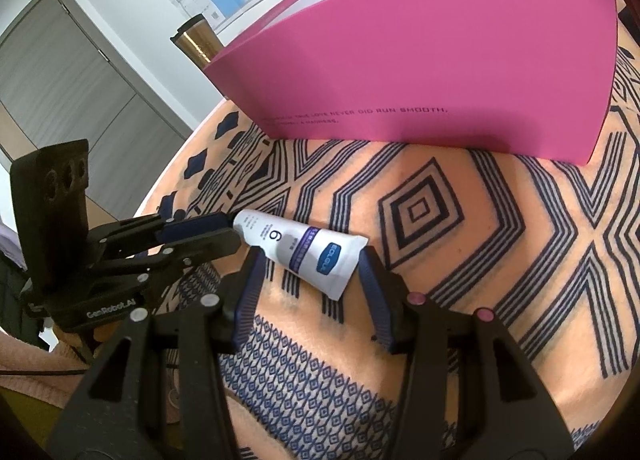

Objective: Organize rigid objects
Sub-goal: 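Lift the white tube with the left gripper and carry it toward the magenta box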

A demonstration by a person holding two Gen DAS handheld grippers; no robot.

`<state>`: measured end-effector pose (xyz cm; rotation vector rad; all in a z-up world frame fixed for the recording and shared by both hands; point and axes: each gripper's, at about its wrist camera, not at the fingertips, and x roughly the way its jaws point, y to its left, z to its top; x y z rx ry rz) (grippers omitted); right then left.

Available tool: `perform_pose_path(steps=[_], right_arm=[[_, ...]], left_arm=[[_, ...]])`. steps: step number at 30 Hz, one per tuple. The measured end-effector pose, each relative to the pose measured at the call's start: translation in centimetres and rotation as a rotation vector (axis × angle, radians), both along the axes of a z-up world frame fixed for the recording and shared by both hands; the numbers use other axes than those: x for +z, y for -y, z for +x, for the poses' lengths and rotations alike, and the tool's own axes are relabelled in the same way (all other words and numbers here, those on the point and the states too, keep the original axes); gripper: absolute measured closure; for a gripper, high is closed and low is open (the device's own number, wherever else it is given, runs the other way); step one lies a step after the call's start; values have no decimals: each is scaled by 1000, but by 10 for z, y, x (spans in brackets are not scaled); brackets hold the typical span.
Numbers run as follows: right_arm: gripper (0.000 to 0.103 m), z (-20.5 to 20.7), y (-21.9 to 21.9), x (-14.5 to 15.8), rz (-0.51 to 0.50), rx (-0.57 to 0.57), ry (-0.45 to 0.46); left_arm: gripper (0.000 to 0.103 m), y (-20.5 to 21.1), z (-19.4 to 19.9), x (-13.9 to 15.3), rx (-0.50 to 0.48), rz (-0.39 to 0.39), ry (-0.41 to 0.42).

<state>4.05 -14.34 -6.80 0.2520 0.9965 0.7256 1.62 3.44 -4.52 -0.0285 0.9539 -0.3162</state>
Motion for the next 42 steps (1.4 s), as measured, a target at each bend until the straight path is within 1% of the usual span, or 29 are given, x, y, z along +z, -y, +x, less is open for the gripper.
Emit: perform_pose_path(steps=[7, 11, 13, 24, 42], right_arm=[[52, -1, -2, -1, -1, 1, 3], [52, 0, -1, -1, 4, 0, 1], [52, 0, -1, -1, 3, 0, 2], [52, 0, 2, 0, 3, -21, 4], [52, -4, 17, 34, -5, -63, 113]], left_arm=[[77, 1, 1, 3, 7, 5, 14], [77, 2, 2, 4, -6, 5, 18], [76, 4, 2, 3, -6, 16, 20], [75, 6, -1, 6, -6, -13, 17], [75, 19, 0, 34, -42, -54, 81]])
